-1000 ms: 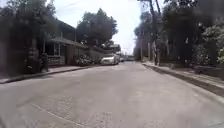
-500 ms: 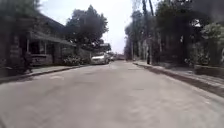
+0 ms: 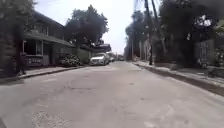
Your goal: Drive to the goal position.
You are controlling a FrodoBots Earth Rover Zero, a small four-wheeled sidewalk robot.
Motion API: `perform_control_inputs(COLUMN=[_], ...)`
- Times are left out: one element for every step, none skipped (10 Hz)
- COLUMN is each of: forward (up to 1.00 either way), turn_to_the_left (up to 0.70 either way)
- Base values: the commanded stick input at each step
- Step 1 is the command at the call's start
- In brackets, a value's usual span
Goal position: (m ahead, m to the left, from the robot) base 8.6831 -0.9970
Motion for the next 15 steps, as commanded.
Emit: perform_control_inputs(forward=[1.00, 1.00, 1.00, 1.00, 1.00, 1.00, 1.00, 1.00, 1.00, 1.00, 1.00, 1.00, 1.00, 1.00, 1.00], turn_to_the_left=[0.00, 0.00, 0.00, 0.00, 0.00, 0.00, 0.00, 0.00, 0.00, 0.00, 0.00, 0.00, 0.00, 0.00, 0.00])
